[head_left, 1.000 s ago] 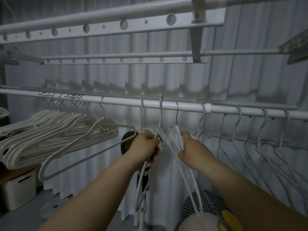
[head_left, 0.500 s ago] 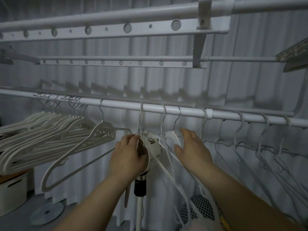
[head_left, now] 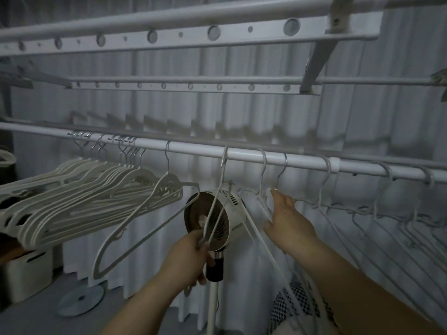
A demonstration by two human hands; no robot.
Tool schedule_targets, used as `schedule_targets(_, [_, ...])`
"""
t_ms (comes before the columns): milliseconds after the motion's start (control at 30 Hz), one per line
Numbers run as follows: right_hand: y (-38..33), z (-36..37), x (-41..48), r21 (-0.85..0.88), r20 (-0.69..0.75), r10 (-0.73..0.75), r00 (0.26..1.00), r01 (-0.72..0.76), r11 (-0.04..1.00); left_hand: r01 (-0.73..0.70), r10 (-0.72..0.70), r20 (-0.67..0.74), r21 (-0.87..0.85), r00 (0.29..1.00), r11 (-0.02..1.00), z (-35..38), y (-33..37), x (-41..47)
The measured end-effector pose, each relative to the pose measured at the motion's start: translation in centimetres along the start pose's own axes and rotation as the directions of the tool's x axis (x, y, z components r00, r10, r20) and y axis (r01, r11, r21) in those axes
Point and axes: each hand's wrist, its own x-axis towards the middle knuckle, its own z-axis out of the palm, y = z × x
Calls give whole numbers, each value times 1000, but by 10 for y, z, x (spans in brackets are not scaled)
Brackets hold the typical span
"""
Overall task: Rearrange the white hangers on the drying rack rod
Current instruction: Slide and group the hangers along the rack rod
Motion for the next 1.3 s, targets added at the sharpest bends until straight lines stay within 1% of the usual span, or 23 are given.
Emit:
schedule_targets(100, [2, 4, -1, 0, 6, -5, 1000, 5, 1000, -17, 13, -84, -50, 996, 999, -6, -7, 3])
schedule_targets(200, [8, 6, 0, 44, 29, -4, 1000, 2, 999, -47, 36, -122, -86, 992, 995, -16, -8, 8])
schedule_targets(267, [10, 5, 0, 69, 34, 0, 999, -3, 998, -80, 71, -155, -54, 985, 995, -26, -7, 14])
schedule_targets(400, [14, 5, -1, 36, 29, 4, 1000, -5, 999, -100, 106, -192, 39, 976, 994, -39, 4, 30])
schedule_targets(533, [13, 3, -2, 29, 46, -1, 999, 0, 1000, -63, 80, -190, 95, 978, 993, -40, 16, 45])
schedule_targets(700, [13, -3, -4, -7, 43, -24, 999, 24, 1000, 21, -1, -121, 164, 993, 986, -43, 25, 53])
schedule_targets(767, [12, -7, -6, -31, 2, -42, 999, 42, 999, 28, -9, -105, 179, 994, 984, -44, 19, 46])
schedule_targets(833, [8, -9, -9, -78, -88, -91, 992, 84, 993, 27, -10, -100, 162, 995, 986, -46, 8, 33])
schedule_targets(933, [-4, -16, -15, -120, -263, -209, 942, 183, 976, 26, -10, -144, 113, 990, 993, -54, -5, 10])
schedule_targets(967, [-10, -20, -15, -116, -293, -245, 924, 220, 969, 27, -8, -168, 115, 986, 993, -57, -7, 2])
schedule_targets(1000, [-15, -25, -16, -129, -287, -286, 914, 259, 957, 28, -4, -192, 120, 981, 992, -59, -8, -5])
schedule_targets(1033, [-21, -28, -15, -157, -237, -324, 916, 293, 943, 26, 0, -218, 119, 976, 993, -61, -9, -11])
schedule_targets(1100, [-28, -31, -14, -226, -72, -343, 936, 320, 920, 40, -8, -260, 116, 966, 992, -63, -6, -23])
schedule_targets(1167, [-30, -29, -16, -275, 97, -291, 952, 306, 911, 66, -27, -290, 127, 957, 990, -63, -2, -32])
schedule_targets(1233, [-27, -25, -20, -243, 252, -210, 945, 272, 931, 93, -45, -321, 136, 946, 986, -63, -1, -39])
schedule_targets(1300, [-22, -21, -25, -213, 336, -170, 926, 251, 944, 117, -66, -353, 123, 933, 986, -63, -1, -44])
